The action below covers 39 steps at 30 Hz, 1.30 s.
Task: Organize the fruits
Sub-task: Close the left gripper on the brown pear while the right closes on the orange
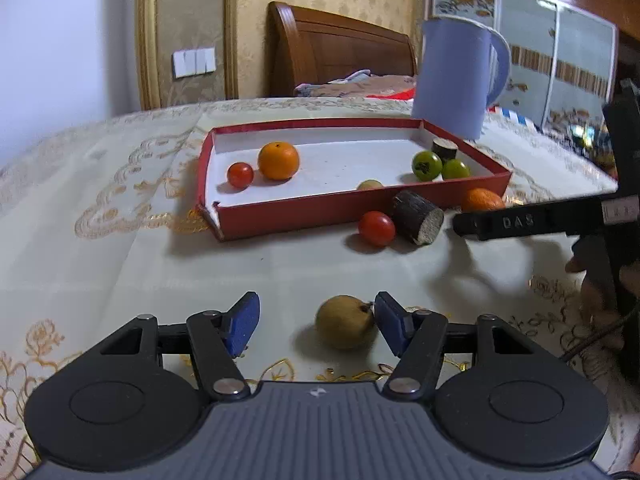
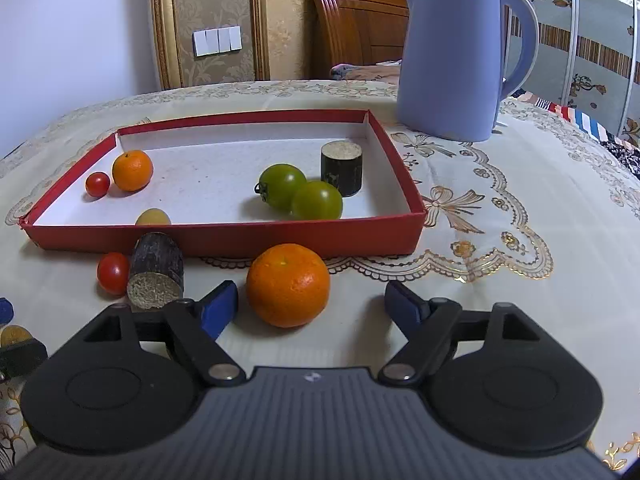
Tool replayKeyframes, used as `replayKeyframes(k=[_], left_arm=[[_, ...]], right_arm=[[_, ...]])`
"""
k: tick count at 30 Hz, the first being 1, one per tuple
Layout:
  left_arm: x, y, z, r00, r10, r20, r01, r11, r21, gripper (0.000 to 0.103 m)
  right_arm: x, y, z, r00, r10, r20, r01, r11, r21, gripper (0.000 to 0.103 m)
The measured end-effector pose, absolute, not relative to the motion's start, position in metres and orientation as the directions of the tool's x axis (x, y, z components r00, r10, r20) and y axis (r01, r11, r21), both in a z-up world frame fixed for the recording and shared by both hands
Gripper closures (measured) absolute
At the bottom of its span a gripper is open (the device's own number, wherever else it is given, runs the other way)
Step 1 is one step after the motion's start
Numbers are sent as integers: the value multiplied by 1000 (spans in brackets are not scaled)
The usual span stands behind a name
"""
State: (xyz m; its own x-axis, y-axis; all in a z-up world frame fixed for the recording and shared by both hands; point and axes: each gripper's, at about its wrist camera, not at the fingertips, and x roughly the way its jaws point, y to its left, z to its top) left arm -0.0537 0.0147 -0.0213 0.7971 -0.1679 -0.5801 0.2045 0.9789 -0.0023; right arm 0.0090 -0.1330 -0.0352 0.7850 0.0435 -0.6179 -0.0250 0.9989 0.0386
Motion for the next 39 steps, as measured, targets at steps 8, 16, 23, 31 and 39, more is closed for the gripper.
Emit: replayKeyframes(k=[8,16,23,31,39], left_arm=[[-53,0,-25,815,-96,-571,191,976,108,40],[-56,6,-24,804,-130,-581,203,977,62,56],[-56,4,-23,803,-130,-582,201,978,59,59],[-58,3,-23,804,-139,-578,193,981,32,71],[-56,7,-23,808,-133,-573,167,986,8,74]], right_arm=[[9,-137,-36,783,60,-619,-24,997,67,11],[7,-139,-36,789,38,-613,2,998,64,16],[3,-139,-33,804,27,-595,8,998,55,52],[3,-139,-32,807,38,-590,-1,998,62,63],[2,-140,-32,808,42,-587,-2,998,69,63]])
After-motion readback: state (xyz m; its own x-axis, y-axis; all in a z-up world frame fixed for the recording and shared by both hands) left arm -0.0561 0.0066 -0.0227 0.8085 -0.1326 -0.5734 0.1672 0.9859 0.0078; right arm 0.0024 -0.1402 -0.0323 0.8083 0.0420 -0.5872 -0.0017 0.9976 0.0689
